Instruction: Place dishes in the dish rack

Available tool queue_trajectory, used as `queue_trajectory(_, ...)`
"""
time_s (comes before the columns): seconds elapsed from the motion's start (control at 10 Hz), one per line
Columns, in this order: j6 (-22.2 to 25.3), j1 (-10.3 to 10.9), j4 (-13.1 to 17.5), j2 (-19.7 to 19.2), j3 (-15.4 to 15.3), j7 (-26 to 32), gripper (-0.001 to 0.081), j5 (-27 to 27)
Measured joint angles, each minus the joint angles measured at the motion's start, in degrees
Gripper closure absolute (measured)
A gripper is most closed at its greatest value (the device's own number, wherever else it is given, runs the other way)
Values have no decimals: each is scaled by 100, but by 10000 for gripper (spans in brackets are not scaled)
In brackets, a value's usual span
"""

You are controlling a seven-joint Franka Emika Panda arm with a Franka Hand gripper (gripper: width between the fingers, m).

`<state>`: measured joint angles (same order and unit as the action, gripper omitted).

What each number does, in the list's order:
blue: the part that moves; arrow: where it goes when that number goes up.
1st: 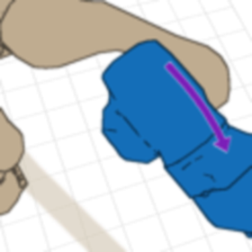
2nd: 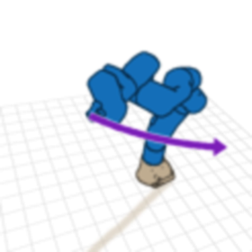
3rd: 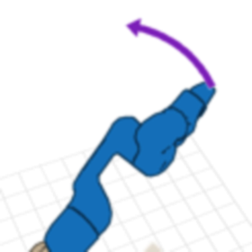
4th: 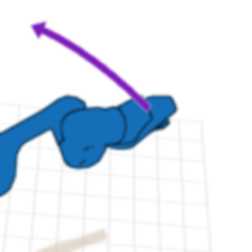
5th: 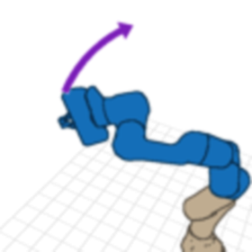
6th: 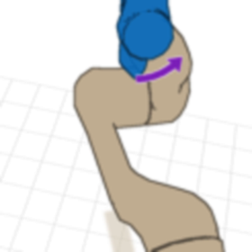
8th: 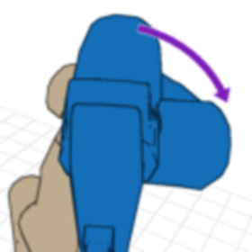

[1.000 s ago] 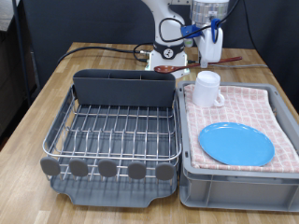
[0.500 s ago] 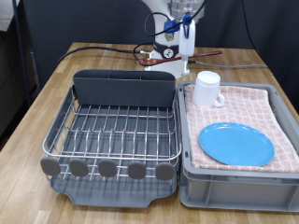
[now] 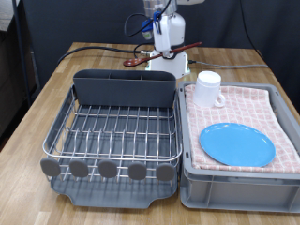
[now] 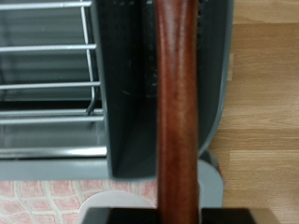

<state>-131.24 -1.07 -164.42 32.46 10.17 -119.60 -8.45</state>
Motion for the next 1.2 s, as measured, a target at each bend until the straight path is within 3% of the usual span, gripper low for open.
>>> queue_trajectory(0.2, 52, 7, -14, -3, 525, 635, 711, -177)
queue_trajectory(0.5, 153, 89, -17, -32, 1012, 1278, 711, -541)
queue_trajectory(0.9, 307, 338, 34, -217, 1501, 2037, 711, -978)
queue_trajectory(1.2, 308, 518, 224, -510, 1622, 2289, 711, -1076)
